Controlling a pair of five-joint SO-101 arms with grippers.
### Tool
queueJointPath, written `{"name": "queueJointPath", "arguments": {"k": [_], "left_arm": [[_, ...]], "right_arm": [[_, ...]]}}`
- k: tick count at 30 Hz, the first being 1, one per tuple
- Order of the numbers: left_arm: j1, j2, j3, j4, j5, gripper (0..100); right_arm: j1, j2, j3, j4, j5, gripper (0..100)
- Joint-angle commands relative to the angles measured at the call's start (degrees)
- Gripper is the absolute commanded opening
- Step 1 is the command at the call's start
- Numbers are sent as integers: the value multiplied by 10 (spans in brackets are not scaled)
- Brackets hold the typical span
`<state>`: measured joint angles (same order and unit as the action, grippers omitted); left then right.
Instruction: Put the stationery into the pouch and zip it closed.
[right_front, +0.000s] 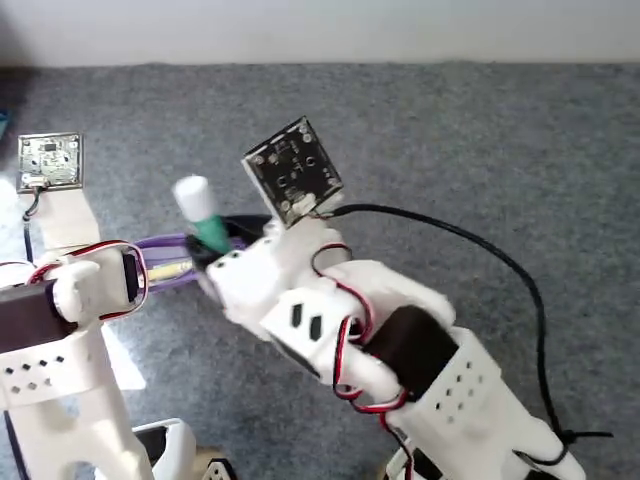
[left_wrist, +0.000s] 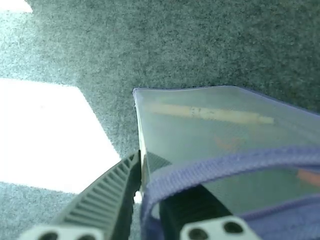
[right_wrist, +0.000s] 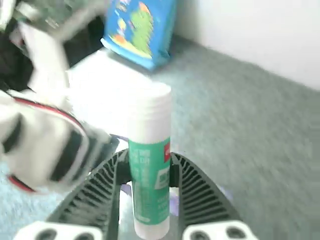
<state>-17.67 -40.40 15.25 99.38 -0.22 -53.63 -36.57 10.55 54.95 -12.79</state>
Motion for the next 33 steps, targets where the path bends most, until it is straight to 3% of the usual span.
{"name": "queueJointPath", "arguments": {"k": [1, 9, 17, 33], "left_arm": [[2, 1, -7, -2, 9, 12], [1, 1, -7, -2, 9, 12], [-1, 1, -7, -2, 9, 12], [1, 1, -7, -3, 9, 12]], "right_arm": [[-16, 7, 16, -112, -8, 10], [-16, 62, 115, -259, -7, 10], [-13, 83, 192, -330, -7, 10], [-7, -52, 250, -165, -6, 11]]}}
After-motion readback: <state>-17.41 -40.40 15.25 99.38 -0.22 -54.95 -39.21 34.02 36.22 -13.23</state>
